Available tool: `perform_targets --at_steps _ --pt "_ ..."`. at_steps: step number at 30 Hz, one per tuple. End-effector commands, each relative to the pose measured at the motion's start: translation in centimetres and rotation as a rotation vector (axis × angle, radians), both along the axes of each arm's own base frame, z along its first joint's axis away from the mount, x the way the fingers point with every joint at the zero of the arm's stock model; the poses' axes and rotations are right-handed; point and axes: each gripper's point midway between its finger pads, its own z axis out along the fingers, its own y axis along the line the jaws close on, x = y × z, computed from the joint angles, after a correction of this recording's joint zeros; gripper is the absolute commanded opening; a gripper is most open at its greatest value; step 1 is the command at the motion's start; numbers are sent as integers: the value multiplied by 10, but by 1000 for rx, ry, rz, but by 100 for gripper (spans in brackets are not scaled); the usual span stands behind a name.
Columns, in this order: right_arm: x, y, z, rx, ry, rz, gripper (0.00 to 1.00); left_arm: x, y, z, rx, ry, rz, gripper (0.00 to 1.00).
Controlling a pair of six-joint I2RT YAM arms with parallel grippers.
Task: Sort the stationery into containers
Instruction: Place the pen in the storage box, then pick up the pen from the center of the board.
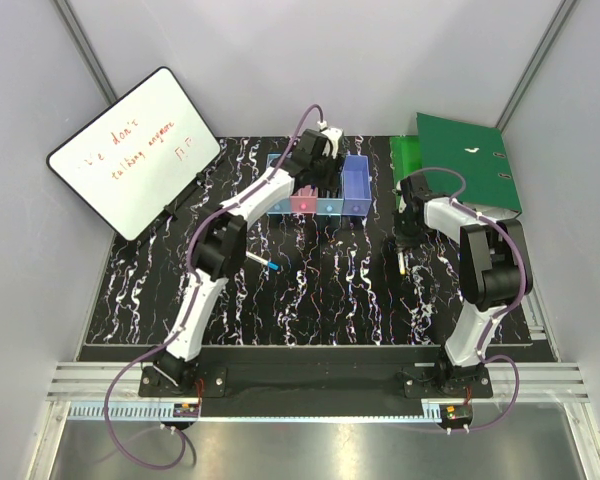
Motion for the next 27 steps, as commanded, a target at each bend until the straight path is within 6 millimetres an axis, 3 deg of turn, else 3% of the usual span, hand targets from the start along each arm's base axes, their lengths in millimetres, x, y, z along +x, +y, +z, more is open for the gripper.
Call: perform_targets --at_steps 1,2,6,9,11,13,14,17,22,25,27 --pt "-12 7 -2 38 25 23 3 -10 -1 116 -76 -205 -107 61" --pt "-11 7 0 37 20 29 0 -22 3 134 -76 -228 -140 61" --pt "-3 9 8 47 -11 43 0 -62 29 160 66 -336 -315 60" --pt "5 10 16 46 -38 47 0 -100 59 147 237 -345 -473 61" --pt "12 10 22 46 -61 48 0 -130 86 122 342 -287 -560 62" --pt "20 13 30 56 -87 50 0 -143 111 103 470 -289 -645 65" --pt "22 14 33 58 -95 51 0 -160 127 83 515 -258 -687 66" --pt "34 17 47 69 -138 57 0 -189 155 46 634 -248 -882 75" --pt "42 17 64 68 -185 55 0 -227 182 -14 737 -187 -1136 87" --pt "43 16 74 63 -209 56 0 -236 187 -31 781 -202 -1273 98" --pt "44 15 81 62 -228 55 0 -238 188 -37 798 -235 -1359 99"
